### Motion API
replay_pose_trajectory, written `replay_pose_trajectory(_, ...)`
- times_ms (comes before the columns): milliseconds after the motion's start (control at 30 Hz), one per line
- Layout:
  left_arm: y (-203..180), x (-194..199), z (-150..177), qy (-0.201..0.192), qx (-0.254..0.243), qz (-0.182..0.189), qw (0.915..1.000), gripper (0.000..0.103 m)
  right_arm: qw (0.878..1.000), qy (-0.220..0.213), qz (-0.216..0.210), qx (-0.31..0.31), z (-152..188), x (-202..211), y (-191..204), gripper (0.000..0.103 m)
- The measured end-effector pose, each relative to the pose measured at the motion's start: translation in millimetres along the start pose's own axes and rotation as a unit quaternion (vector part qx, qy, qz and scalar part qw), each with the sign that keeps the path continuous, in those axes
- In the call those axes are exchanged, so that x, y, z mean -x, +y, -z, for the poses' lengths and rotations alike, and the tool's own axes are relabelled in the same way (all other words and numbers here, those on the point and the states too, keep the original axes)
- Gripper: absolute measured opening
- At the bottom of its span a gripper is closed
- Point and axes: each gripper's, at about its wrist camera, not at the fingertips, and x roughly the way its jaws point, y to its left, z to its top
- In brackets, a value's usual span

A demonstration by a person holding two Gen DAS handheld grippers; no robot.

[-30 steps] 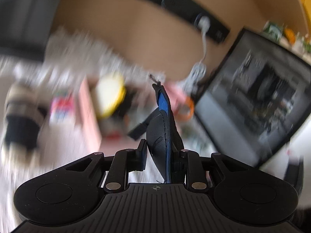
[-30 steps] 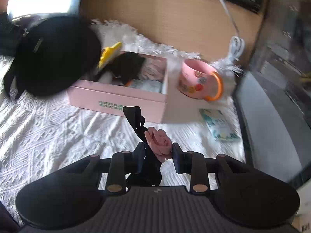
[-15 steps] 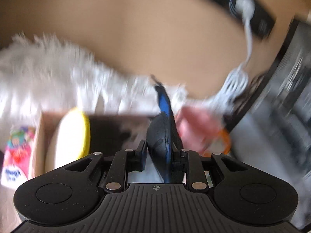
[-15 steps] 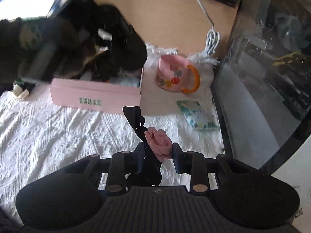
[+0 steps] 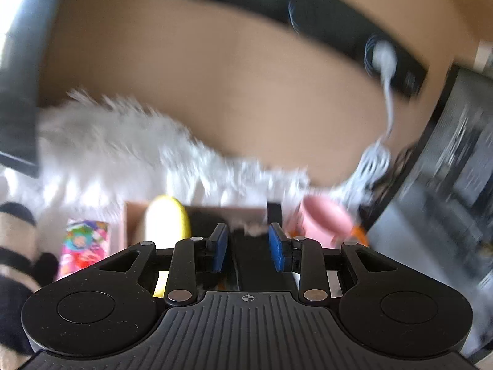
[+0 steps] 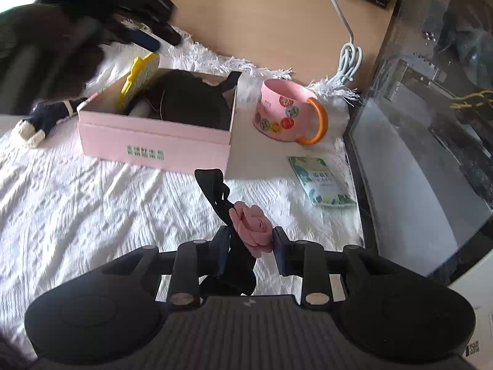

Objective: Organize soft objects
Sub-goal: 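Drop the black strap into the pink box with the left tool while the right tool carries the ribbon, then drop the flower ribbon into the pink box with the right tool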

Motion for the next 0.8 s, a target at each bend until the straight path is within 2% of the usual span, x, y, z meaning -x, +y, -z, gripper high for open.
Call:
replay_pose_trajectory(67,13.5,19.0,4.2,0.001,0.025,-0.003,0.9997,0.033,1.0,-0.009,-0.004,-0.001,-10.6,-0.2,-0.8,0.03)
replay_pose_trajectory(200,44.7,52.0,27.7,0.032,0.073,-0.02,0.9966,0.032,0.999,-0.047,-0.014,0.015,-52.0,-2.3,-0.4,0.03)
replay_pose_trajectory(367,75.7,99.4,67.6,0.054,0.059,-0.059,0.995,0.032,0.997,-0.074,-0.028,0.019,-124.1,-34.6,13.0,0.03)
replay_pose_trajectory(467,93.4,122.8,85.1,0.061,0.079,-0.07,0.9925,0.032,0.997,-0.057,-0.047,0.0,-166.7,-76.1,24.5,0.03)
replay_pose_trajectory(567,108.3,142.3,96.6,0.062,0.097,-0.087,0.9896,0.032,0.999,-0.029,-0.028,0.014,-191.1,-123.9,44.1,0.029)
replay_pose_trajectory(700,130.0,163.3,112.5,0.073,0.116,-0.113,0.9841,0.032,0.998,0.047,-0.039,-0.01,-193.5,-180.3,54.0,0.029)
replay_pose_trajectory(800,145.5,169.4,123.6,0.085,0.135,-0.132,0.9783,0.032,0.998,0.047,-0.034,-0.009,-186.4,-189.9,59.5,0.03)
